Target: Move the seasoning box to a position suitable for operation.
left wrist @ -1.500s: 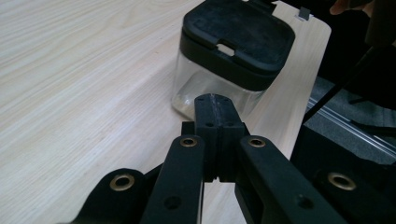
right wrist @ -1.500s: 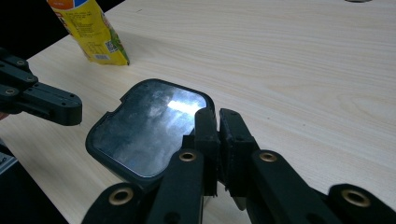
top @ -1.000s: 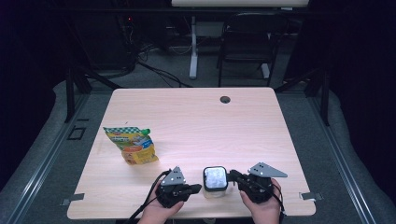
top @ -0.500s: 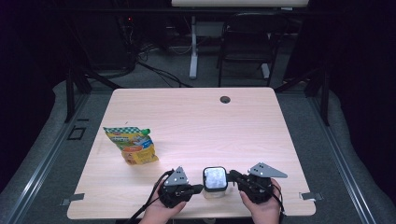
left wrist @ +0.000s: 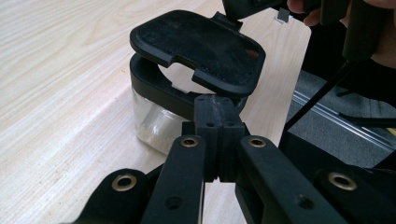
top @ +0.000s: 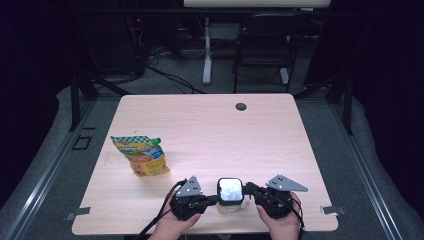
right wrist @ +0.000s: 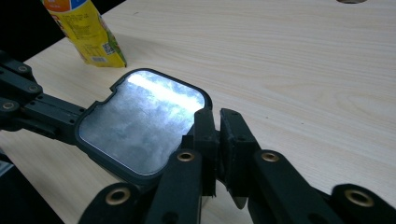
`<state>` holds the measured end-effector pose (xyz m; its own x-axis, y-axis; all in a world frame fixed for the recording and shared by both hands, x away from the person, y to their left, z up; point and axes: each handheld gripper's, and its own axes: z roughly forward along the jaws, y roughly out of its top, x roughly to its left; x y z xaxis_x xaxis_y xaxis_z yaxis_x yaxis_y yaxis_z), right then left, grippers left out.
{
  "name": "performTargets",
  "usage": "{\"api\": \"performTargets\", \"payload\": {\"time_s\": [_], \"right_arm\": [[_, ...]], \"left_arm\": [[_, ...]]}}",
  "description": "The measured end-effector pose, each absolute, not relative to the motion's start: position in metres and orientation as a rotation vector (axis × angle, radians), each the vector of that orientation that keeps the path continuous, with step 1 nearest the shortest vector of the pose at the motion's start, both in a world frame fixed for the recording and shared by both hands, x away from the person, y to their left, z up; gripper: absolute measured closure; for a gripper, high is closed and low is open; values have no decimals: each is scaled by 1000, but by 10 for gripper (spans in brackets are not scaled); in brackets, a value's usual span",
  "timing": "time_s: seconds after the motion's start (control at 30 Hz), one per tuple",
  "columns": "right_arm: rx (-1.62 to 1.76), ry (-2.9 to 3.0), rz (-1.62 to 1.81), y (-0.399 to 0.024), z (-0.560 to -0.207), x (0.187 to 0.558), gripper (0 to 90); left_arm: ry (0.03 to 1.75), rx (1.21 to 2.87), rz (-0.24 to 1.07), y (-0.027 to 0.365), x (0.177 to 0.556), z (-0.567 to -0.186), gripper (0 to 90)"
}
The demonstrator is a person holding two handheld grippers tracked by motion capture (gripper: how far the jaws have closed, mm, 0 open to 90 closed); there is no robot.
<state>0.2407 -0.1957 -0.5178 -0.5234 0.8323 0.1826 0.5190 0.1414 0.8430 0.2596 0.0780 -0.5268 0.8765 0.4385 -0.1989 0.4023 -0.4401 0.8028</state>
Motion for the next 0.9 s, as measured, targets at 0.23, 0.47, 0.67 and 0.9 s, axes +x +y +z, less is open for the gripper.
{"api": "performTargets", "payload": {"time_s": [0.23,0.47,0.67,0.9], "right_arm": [[1223,2144,1287,-192,-508,233,740],[1069,2191,1253,-182,-499,216,623],[1015,2229,1217,-175,-503,208,573],[999,2235,1185,-167,-510,206,498]], "left_arm": [[597,2076,56,76,260,-523,900],[586,2080,67,73,261,-517,900],[577,2078,75,68,261,-511,900],[569,2079,83,65,262,-507,900]]}}
